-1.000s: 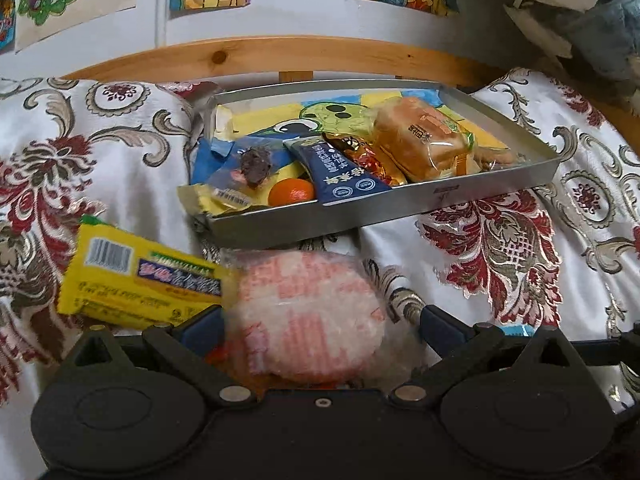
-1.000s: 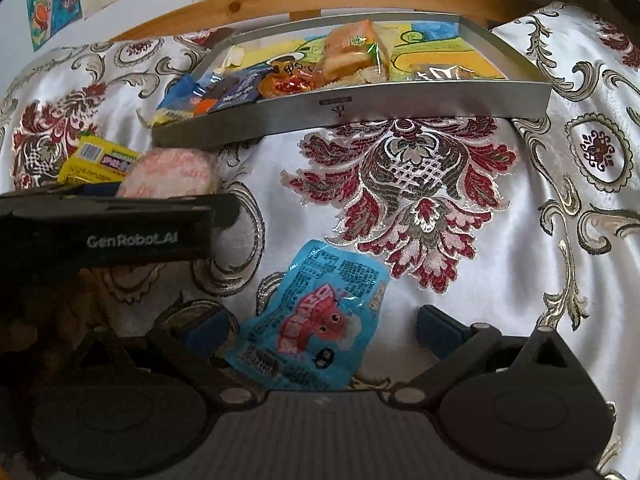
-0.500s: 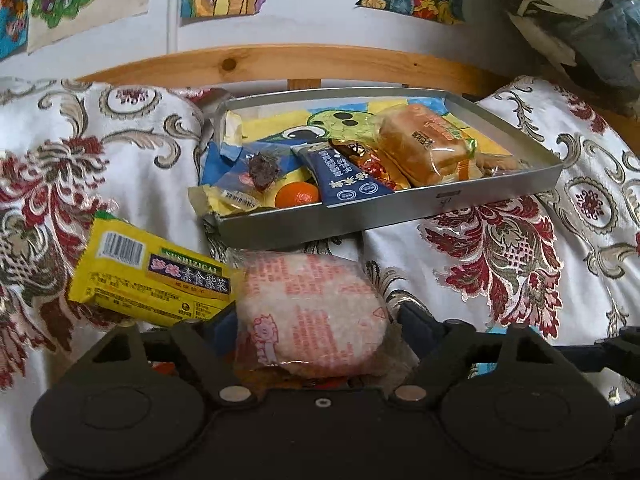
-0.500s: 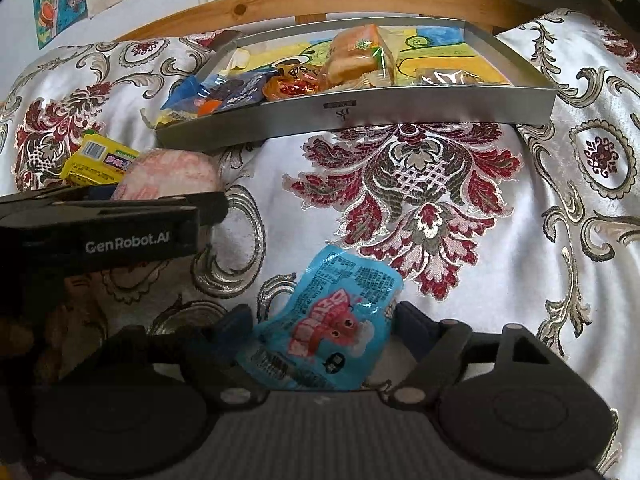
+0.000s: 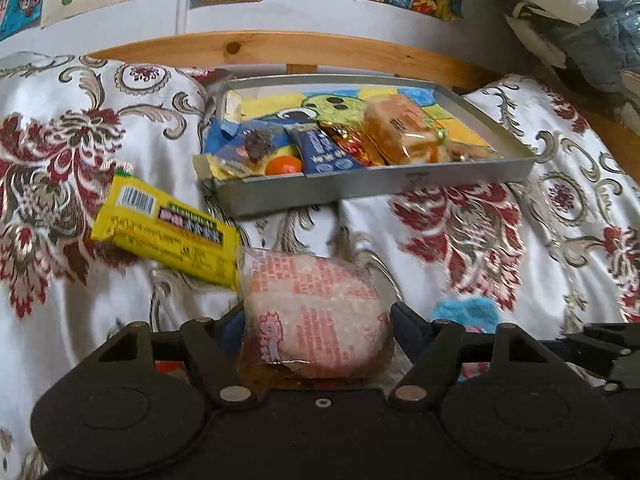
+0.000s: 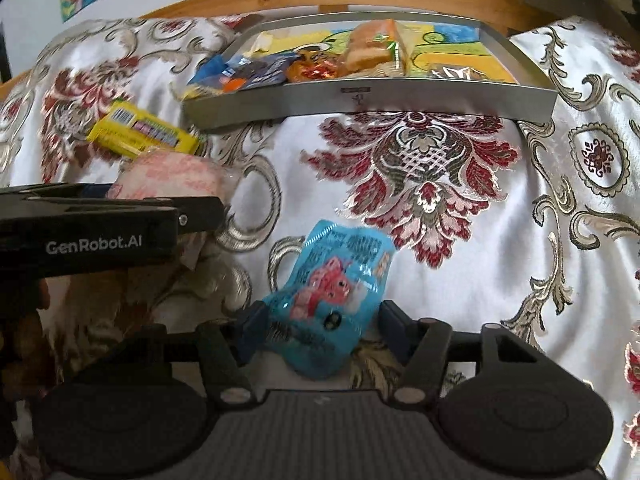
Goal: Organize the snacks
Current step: 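Lift the cake bag and blue packet toward the metal tray with both tools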
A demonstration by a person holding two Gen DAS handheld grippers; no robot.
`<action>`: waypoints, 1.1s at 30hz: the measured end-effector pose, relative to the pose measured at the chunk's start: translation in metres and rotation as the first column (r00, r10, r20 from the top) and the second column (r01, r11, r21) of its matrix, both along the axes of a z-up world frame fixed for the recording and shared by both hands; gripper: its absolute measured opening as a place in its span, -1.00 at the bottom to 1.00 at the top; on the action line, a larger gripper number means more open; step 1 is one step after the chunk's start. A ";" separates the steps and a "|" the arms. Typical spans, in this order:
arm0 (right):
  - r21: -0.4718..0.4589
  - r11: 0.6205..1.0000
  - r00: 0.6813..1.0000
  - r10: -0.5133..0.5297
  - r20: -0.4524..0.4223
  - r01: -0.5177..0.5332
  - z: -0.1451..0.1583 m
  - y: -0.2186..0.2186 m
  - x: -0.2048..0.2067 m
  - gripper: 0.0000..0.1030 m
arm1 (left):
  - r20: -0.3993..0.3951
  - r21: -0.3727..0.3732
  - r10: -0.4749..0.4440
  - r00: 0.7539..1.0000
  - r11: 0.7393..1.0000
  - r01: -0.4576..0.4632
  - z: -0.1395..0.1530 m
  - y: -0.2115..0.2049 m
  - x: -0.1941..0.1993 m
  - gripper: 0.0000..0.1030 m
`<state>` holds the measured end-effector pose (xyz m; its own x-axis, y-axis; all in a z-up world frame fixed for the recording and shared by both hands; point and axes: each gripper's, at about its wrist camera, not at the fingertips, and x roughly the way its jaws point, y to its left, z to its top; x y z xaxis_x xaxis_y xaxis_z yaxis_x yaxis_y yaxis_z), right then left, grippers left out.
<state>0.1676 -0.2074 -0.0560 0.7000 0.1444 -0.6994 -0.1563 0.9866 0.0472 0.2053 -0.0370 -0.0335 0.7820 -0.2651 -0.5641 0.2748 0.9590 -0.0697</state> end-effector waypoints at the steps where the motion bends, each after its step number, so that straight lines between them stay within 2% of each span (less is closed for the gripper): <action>1: -0.004 1.000 1.000 0.005 -0.001 -0.005 0.000 0.000 -0.002 0.20 | -0.010 -0.005 -0.001 1.000 1.000 0.001 0.000 0.000 -0.005 0.46; 9: 0.032 0.999 1.000 0.009 -0.018 -0.008 0.002 -0.011 -0.020 0.18 | -0.068 -0.045 0.008 0.998 0.999 -0.012 0.001 0.001 -0.035 0.41; 14: 0.083 0.996 1.000 0.010 -0.013 -0.009 0.002 -0.019 -0.021 0.32 | -0.098 -0.052 0.042 0.994 0.998 -0.047 -0.002 0.009 -0.047 0.41; 19: 0.125 0.992 1.000 0.019 0.006 -0.020 0.000 -0.022 -0.018 0.51 | -0.113 -0.042 0.058 0.992 0.997 -0.063 -0.007 0.014 -0.051 0.41; 23: 0.196 0.981 1.000 0.012 0.019 -0.015 -0.002 -0.032 -0.009 0.54 | -0.090 0.007 0.039 0.995 0.999 -0.038 -0.011 0.009 -0.052 0.45; 25: 0.190 0.982 0.999 0.010 0.036 -0.016 -0.003 -0.033 -0.004 0.53 | -0.077 0.023 0.029 0.997 0.999 -0.027 -0.013 0.006 -0.051 0.48; 30: 0.095 0.994 0.995 0.048 0.084 -0.055 -0.009 -0.024 0.004 0.52 | -0.057 0.059 0.014 0.998 0.998 -0.010 -0.018 0.002 -0.049 0.52; 33: 0.103 0.991 0.991 0.068 0.112 -0.080 -0.014 -0.022 0.004 0.48 | -0.038 0.100 -0.002 0.999 0.995 0.005 -0.021 -0.004 -0.050 0.53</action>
